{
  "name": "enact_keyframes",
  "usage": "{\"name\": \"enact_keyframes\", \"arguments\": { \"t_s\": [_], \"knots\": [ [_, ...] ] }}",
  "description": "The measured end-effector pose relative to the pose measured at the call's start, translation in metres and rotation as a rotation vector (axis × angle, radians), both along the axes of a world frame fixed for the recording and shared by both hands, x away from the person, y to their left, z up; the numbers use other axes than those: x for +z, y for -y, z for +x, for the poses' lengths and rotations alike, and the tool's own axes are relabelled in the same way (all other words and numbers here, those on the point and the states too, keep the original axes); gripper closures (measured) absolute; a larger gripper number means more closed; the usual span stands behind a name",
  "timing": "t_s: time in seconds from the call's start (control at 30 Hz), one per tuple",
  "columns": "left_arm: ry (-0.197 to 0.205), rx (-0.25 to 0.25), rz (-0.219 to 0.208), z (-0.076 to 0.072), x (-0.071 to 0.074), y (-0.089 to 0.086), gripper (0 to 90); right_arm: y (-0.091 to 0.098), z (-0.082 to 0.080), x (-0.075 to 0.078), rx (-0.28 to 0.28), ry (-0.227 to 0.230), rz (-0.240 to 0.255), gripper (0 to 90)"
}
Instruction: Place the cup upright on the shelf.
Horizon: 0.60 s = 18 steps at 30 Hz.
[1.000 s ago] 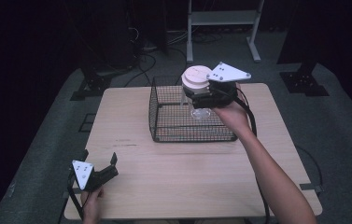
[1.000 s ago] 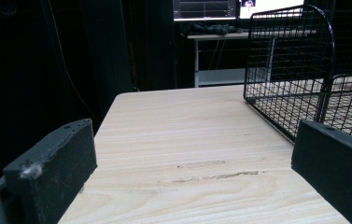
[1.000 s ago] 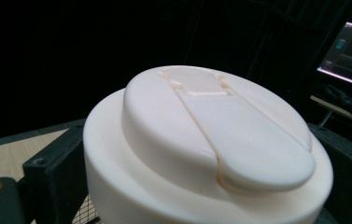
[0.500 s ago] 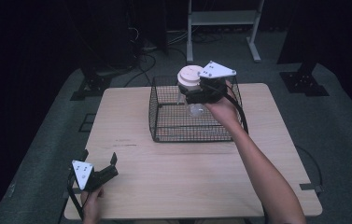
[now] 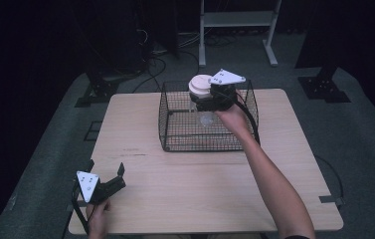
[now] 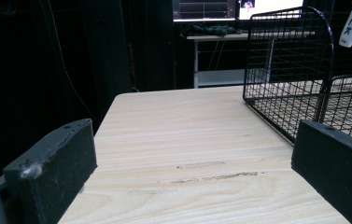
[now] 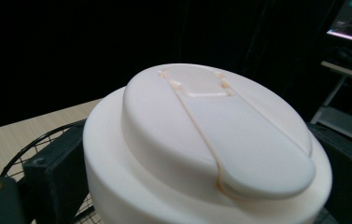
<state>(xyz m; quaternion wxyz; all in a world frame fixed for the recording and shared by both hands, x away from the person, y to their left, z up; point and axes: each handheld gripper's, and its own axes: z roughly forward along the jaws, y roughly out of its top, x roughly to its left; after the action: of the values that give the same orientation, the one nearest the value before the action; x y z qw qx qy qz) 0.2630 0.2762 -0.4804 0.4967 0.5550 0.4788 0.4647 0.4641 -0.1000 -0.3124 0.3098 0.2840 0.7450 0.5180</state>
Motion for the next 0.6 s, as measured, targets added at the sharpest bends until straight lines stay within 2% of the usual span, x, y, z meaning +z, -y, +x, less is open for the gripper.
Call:
{"name": "enact_keyframes", "arguments": {
  "t_s": [0.17,0.3,0.6],
  "knots": [
    [0.001,0.001,-0.002,0.0,0.0,0.0,0.0,-0.001,0.006,-0.01,-0.011,-0.005,-0.011,4.1],
    [0.002,0.001,-0.002,0.0,0.0,0.0,0.0,0.001,0.011,-0.017,-0.018,-0.012,0.009,4.1],
    [0.003,-0.001,-0.002,0.0,0.0,0.0,0.0,0.002,0.023,-0.038,-0.049,-0.031,-0.009,4.1]
  ]
}}
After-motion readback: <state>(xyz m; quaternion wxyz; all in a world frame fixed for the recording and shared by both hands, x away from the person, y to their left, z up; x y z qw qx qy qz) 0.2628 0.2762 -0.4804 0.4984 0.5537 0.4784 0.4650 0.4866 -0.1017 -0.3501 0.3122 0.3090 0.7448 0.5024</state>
